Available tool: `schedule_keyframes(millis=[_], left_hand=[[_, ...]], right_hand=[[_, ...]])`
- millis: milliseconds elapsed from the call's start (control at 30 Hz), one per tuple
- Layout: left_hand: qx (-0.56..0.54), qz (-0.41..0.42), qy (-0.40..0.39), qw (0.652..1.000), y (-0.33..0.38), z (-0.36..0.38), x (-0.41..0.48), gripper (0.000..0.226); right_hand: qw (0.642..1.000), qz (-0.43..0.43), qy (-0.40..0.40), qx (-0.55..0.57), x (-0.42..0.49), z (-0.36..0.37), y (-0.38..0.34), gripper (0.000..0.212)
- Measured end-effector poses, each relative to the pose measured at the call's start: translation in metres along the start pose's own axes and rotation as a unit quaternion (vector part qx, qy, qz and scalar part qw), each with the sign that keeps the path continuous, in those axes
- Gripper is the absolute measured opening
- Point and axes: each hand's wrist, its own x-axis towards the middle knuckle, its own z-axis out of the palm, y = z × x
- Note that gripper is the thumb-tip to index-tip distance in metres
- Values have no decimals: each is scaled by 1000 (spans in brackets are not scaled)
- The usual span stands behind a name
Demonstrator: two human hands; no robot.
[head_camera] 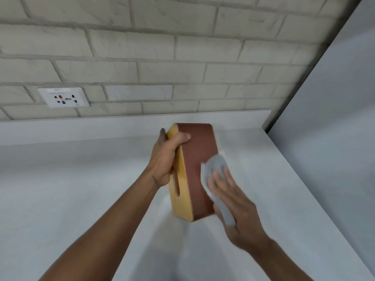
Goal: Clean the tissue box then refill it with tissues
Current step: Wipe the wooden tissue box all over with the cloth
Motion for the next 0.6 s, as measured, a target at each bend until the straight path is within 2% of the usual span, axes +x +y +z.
schedule_keyframes(millis=[67, 100, 133, 167, 200, 233, 300, 367, 433, 500, 533, 600], left_hand=[[-27, -26, 31, 999, 0, -14, 3, 56], [-42, -43, 41, 997, -1, -20, 5, 44], [-66, -68, 48, 994, -3, -25, 6, 40], [-91, -94, 49, 990, -5, -29, 7, 42], [-122, -109, 45, 986, -7, -32, 9, 47], [-158, -109, 33, 981, -10, -33, 9, 56], [-225, -84, 13, 971, -17, -31, 8, 78], [-295, -37, -6, 955, -26, -25, 6, 73], [-335, -14, -46, 941, -33, -18, 1, 65], [-338, 13, -34, 940, -39, -16, 1, 72], [-331, 28, -20, 943, -40, -18, 2, 77], [-280, 59, 19, 958, -36, -24, 4, 85]], right_hand=[[999, -7, -31, 19, -31, 2, 7, 42], [996, 56, -23, 63, -40, 2, 5, 41], [974, 188, 25, 123, -41, 0, -1, 40], [909, 349, 101, 203, -37, 0, -4, 38], [817, 475, 181, 275, -34, 3, -1, 38], [734, 550, 226, 327, -29, 4, 0, 40], [626, 593, 266, 431, -15, 10, -7, 36], [531, 582, 258, 558, -1, 18, -15, 37], [487, 583, 232, 607, 10, 26, -25, 44], [470, 579, 258, 615, 15, 30, -22, 44], [473, 574, 277, 608, 15, 29, -22, 41], [507, 575, 283, 576, 15, 19, -23, 34]])
